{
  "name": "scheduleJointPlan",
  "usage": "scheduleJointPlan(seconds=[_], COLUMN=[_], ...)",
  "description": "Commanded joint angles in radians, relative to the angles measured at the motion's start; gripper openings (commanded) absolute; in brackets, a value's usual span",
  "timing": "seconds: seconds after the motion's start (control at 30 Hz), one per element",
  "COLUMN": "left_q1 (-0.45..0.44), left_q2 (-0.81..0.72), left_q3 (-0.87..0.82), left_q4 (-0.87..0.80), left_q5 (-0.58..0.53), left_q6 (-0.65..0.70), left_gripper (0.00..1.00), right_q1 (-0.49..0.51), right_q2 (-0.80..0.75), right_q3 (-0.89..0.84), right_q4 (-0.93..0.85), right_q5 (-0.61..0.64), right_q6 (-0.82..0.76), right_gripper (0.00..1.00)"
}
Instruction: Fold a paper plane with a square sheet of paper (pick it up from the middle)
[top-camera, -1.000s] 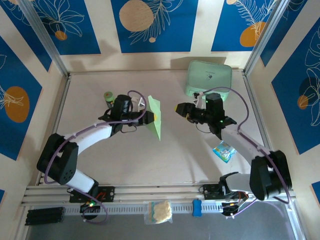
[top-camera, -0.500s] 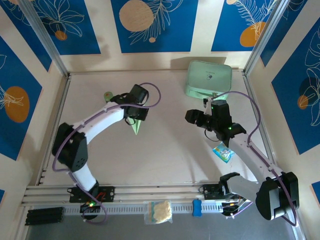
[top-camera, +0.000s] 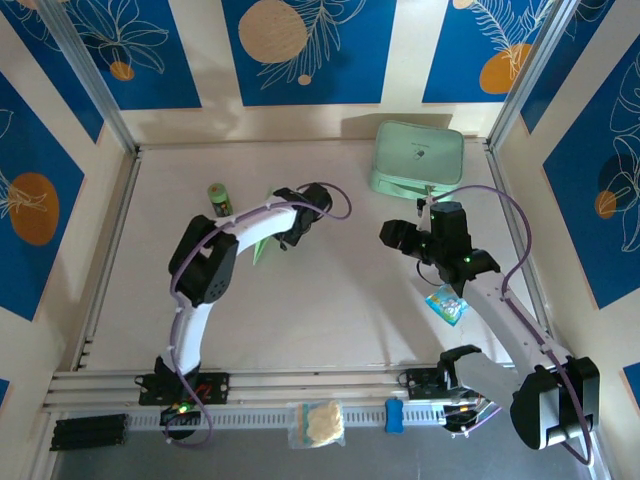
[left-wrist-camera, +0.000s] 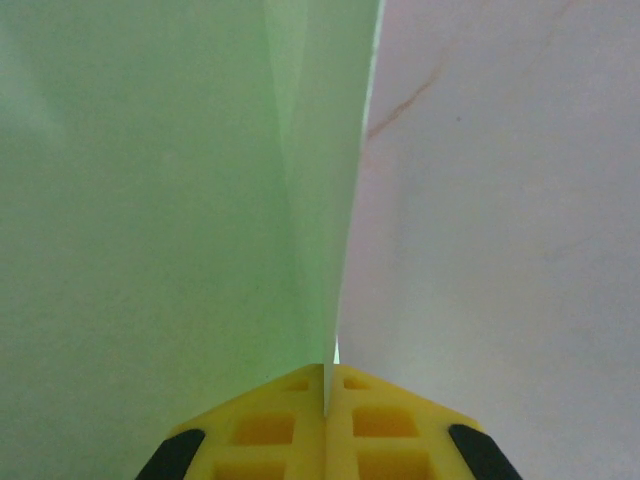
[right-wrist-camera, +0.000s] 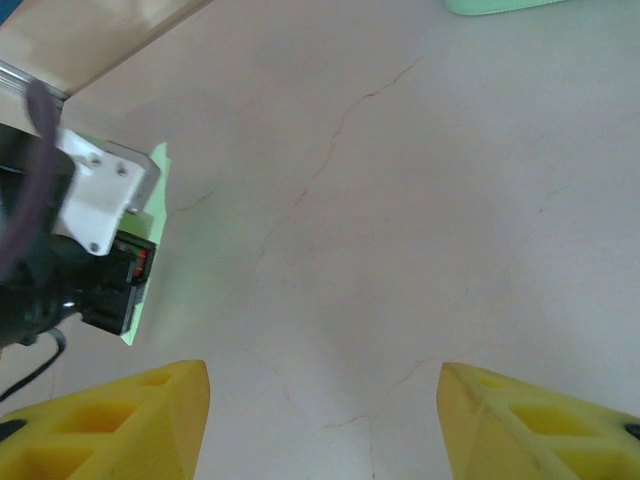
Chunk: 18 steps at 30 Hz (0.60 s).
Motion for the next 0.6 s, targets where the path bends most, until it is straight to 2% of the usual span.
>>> scheduleJointPlan(seconds=[0.0, 0.33, 0.47, 0.57], left_q1=[-0.016, -0.04, -0.052, -0.065], left_q2=[0.044, 0.132, 0.129, 0.103], left_q3=[0.035, 0.06, 0.062, 0.067], left_q4=[-0.05, -0.027, -0.029, -0.04], left_q5=[-0.069, -0.068, -0.025, 0.049], left_q6=[-0.005, -0.016, -0.038, -0.064], left_gripper=[0.06, 0.1, 0.18, 0.25], right_q1=[-0.01, -0.027, -0.031, -0.037], right_q2=[-0.013, 0.019, 0.03, 0.034], right_q3=[-0.022, -0.022, -0.024, -0.025], right_q4=[-0.022, -0.026, -0.032, -0.03], right_q5=[-0.001, -0.011, -0.013, -0.017], right_q6=[0.014, 0.044, 0.053, 0.057], right_gripper=[0.62, 0.61, 0.6, 0.6])
